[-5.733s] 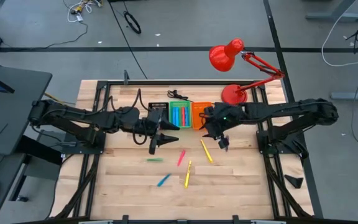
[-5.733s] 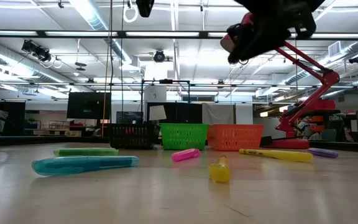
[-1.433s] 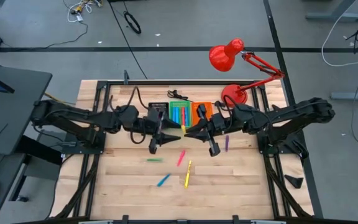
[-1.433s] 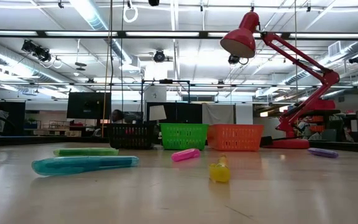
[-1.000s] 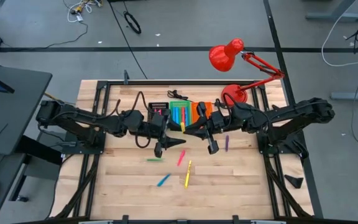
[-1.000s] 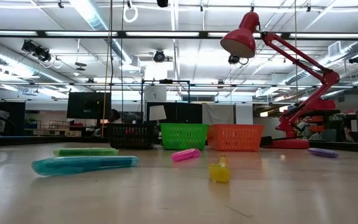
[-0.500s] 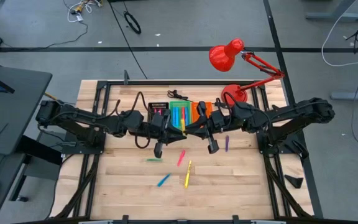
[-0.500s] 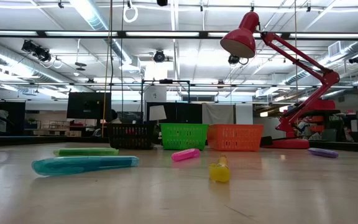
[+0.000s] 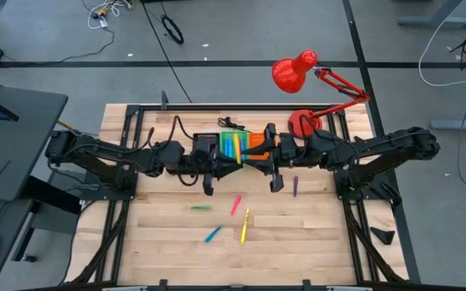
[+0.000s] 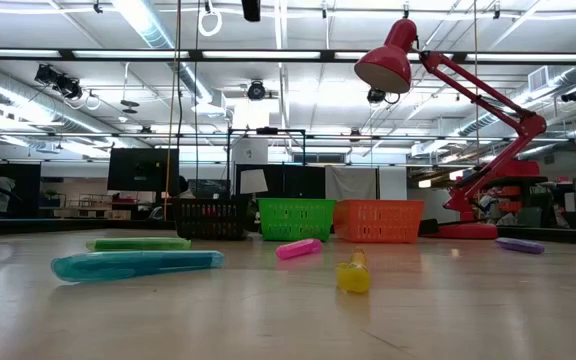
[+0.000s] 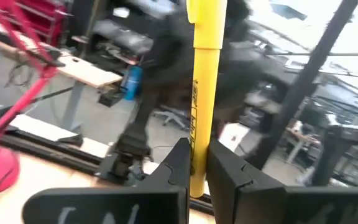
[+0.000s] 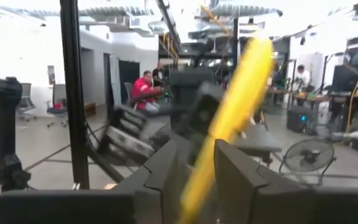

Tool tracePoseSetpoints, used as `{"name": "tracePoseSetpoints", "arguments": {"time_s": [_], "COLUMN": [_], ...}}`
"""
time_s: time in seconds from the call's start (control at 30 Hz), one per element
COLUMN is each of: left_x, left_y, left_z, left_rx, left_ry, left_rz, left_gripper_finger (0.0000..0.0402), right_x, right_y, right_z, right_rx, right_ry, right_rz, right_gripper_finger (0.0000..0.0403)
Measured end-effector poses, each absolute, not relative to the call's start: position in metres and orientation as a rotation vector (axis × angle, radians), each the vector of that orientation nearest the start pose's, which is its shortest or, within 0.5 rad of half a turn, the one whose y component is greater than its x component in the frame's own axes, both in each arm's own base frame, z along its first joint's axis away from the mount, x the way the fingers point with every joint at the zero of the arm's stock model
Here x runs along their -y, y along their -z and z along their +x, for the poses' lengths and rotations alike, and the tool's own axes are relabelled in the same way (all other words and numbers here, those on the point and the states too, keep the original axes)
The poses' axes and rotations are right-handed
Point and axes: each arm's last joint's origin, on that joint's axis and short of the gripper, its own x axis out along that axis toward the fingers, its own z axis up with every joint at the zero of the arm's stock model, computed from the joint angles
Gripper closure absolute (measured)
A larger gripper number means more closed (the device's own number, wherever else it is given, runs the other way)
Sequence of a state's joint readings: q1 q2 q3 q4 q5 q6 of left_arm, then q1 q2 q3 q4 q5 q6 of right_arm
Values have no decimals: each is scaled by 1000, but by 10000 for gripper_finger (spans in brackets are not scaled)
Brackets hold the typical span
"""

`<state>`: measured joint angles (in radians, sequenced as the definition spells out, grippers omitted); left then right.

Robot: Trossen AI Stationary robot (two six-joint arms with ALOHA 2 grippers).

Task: Pick & Place Markers
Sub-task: Put the top large yellow pen into the black bin

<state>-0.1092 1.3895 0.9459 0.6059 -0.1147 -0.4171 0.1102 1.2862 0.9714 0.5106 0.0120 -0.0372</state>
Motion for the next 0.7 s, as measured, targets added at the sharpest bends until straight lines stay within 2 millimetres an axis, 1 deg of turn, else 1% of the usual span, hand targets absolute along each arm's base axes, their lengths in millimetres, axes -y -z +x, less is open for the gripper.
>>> {"name": "tracePoseSetpoints", "arguments": {"time_s": [0.1,0.2,0.3,0.43,0.57,0.63,0.7], "left_x": [29,24,20,13,5,2,-2], "left_y": [-329,-332,-332,-326,-315,-307,-302], "left_z": [311,308,305,297,287,279,276], "left_rx": [166,170,152,44,-101,-202,-267], "left_ry": [-2,-36,-75,-163,-270,-325,-352], "left_rz": [-472,-581,-650,-768,-921,-979,-1048], "left_gripper_finger": [370,370,370,370,370,370,370], "right_x": [-32,-31,-31,-30,-30,-30,-30], "right_y": [-358,-361,-364,-362,-361,-361,-362], "right_z": [289,285,281,278,277,277,276], "right_rx": [195,200,205,162,133,133,138], "right_ry": [-90,-82,-81,-83,-85,-86,-84], "right_rz": [-57,-92,-103,-107,-109,-112,-124], "right_gripper_finger": [286,283,282,282,282,282,282]}}
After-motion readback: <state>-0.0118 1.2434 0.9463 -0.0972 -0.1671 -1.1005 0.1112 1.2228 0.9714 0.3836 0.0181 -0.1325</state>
